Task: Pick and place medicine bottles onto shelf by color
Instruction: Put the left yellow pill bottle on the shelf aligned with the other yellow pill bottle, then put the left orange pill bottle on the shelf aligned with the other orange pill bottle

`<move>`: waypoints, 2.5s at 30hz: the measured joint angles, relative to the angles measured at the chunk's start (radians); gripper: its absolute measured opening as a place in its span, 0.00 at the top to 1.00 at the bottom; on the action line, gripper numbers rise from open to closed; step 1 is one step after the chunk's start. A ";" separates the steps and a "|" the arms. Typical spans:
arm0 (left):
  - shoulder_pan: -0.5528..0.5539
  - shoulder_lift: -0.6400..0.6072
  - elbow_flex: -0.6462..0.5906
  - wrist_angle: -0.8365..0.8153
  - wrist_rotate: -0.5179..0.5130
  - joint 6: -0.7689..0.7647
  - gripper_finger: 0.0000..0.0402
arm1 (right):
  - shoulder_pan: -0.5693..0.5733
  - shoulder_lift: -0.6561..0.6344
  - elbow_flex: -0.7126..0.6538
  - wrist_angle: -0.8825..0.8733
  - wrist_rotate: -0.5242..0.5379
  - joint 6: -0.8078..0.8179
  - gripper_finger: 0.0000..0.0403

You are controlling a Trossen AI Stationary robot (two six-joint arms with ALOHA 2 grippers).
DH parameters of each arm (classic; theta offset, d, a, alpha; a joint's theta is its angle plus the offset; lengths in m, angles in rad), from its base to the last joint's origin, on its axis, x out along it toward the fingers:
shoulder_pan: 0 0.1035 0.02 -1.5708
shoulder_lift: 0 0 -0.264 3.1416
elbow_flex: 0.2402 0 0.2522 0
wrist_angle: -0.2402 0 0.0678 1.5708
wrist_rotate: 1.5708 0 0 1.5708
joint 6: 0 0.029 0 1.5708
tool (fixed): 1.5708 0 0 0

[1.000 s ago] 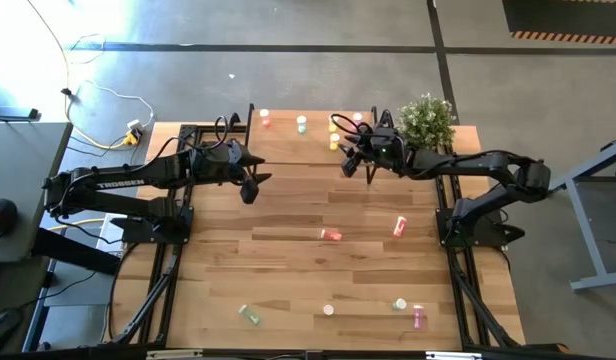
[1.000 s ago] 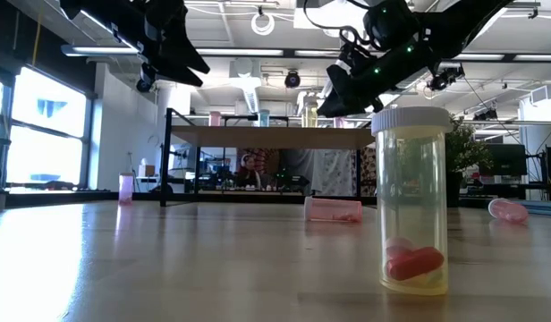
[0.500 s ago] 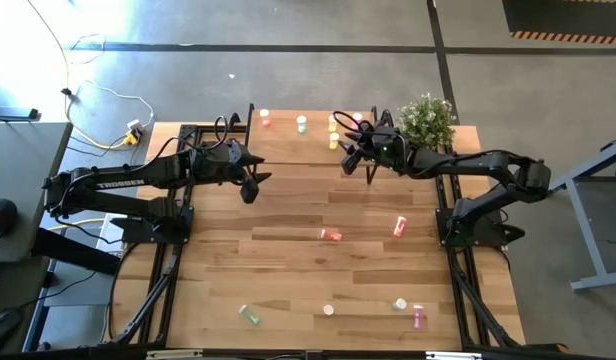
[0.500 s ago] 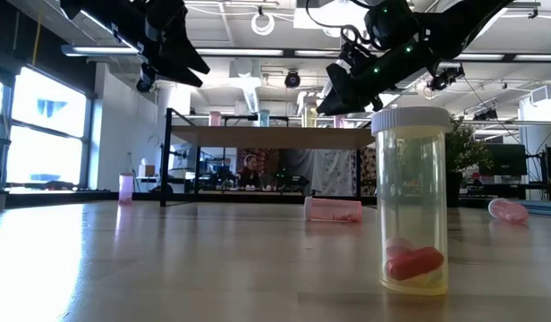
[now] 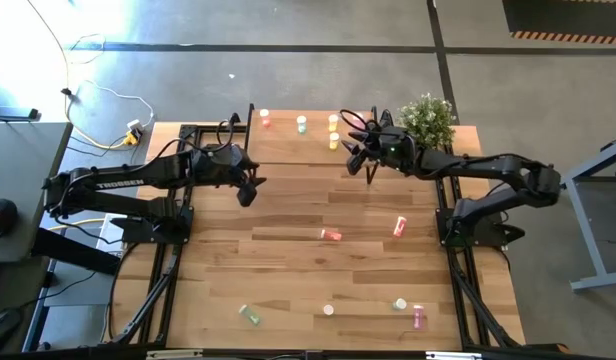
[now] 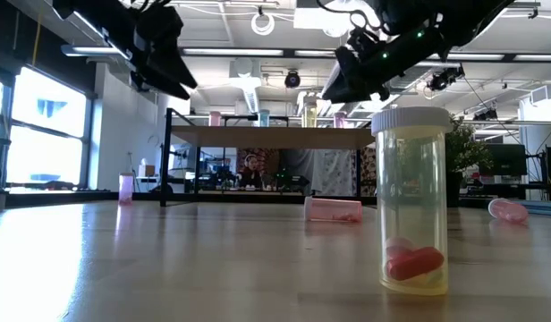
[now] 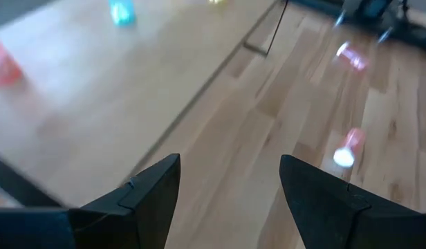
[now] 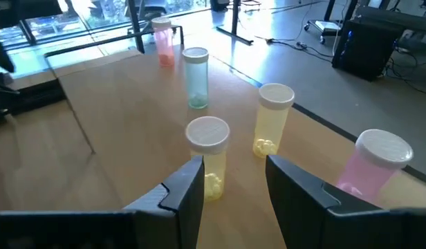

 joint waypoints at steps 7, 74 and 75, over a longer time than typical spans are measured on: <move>-0.002 -0.082 0.003 -0.146 0.001 -0.013 0.40 | 0.056 -0.080 0.000 -0.044 0.000 0.044 0.64; -0.381 -0.216 0.031 -0.217 -0.053 -0.302 0.40 | 0.484 0.562 0.456 -0.830 -0.253 0.102 0.49; -0.381 -0.216 0.031 -0.217 -0.053 -0.302 0.40 | 0.484 0.570 0.456 -0.826 -0.253 0.102 0.49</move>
